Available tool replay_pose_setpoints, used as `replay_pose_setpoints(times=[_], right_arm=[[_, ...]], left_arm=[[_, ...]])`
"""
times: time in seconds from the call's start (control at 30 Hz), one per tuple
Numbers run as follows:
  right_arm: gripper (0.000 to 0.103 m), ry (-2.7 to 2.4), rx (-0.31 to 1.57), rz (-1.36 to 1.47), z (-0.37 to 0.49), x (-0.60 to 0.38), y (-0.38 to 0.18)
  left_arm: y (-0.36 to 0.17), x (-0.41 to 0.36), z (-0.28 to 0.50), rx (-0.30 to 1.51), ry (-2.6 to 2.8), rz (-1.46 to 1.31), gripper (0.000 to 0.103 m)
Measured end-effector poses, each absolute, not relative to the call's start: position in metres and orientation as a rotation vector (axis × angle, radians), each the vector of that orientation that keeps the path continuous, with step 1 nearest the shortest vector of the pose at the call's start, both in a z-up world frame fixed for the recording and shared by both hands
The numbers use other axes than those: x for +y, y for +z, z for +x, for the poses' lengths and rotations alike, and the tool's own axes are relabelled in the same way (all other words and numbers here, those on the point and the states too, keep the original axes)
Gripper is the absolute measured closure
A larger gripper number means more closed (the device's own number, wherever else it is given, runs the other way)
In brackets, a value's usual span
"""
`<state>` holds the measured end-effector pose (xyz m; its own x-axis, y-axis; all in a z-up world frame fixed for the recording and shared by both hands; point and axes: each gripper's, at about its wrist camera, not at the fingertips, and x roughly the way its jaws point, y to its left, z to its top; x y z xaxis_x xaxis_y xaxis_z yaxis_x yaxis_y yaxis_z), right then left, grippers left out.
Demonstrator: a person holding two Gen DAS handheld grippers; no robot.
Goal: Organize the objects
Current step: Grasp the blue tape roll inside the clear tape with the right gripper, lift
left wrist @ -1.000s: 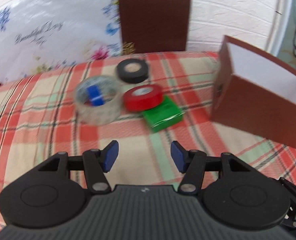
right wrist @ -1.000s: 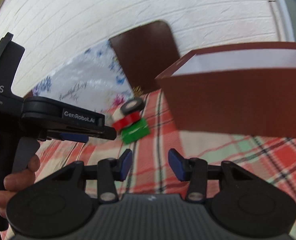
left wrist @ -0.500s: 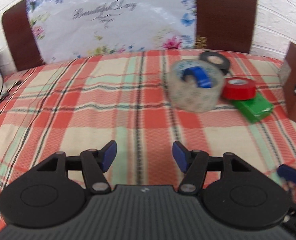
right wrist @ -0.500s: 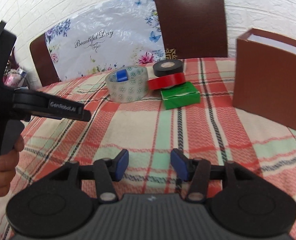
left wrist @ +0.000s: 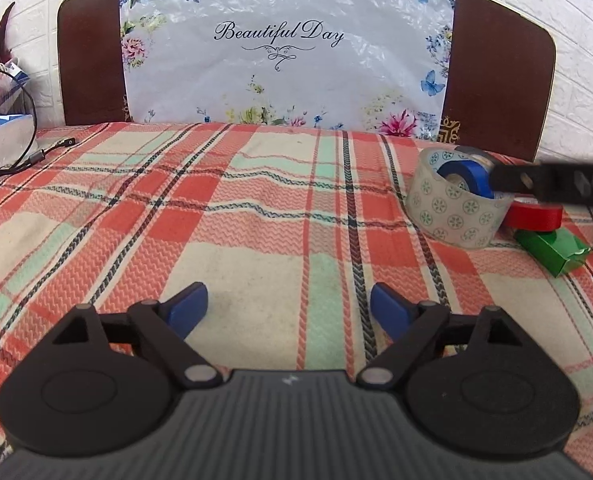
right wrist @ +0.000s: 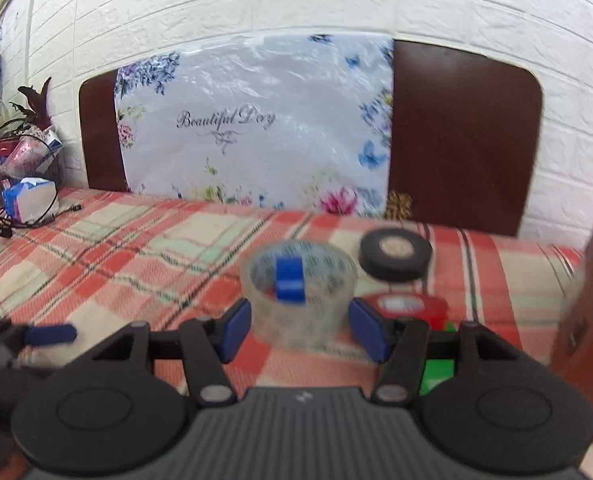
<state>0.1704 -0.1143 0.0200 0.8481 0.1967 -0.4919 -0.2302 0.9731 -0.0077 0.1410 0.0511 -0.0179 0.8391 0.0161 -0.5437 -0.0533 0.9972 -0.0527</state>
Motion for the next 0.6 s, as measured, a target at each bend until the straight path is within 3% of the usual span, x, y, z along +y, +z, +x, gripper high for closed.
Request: replay_pose_setpoints(times=[0.13, 0.2, 0.43, 0.6], right_arm=[[0.053, 0.221, 0.622, -0.084, 0.217, -0.103, 0.016], [0.082, 0.207, 0.689, -0.064, 0.234, -0.104, 0.007], [0.083, 0.271, 0.545, 0.173, 0.173, -0.135, 0.043], [0.083, 0.367, 0.675, 0.323, 0.117, -0.159, 0.023]], left_arm=[[-0.02, 0.053, 0.141, 0.572, 0.035, -0.069, 0.012], [-0.02, 0.054, 0.142, 0.571, 0.034, -0.073, 0.012], [-0.019, 0.054, 0.142, 0.57, 0.031, -0.081, 0.012], [-0.018, 0.054, 0.142, 0.574, 0.027, -0.079, 0.012]])
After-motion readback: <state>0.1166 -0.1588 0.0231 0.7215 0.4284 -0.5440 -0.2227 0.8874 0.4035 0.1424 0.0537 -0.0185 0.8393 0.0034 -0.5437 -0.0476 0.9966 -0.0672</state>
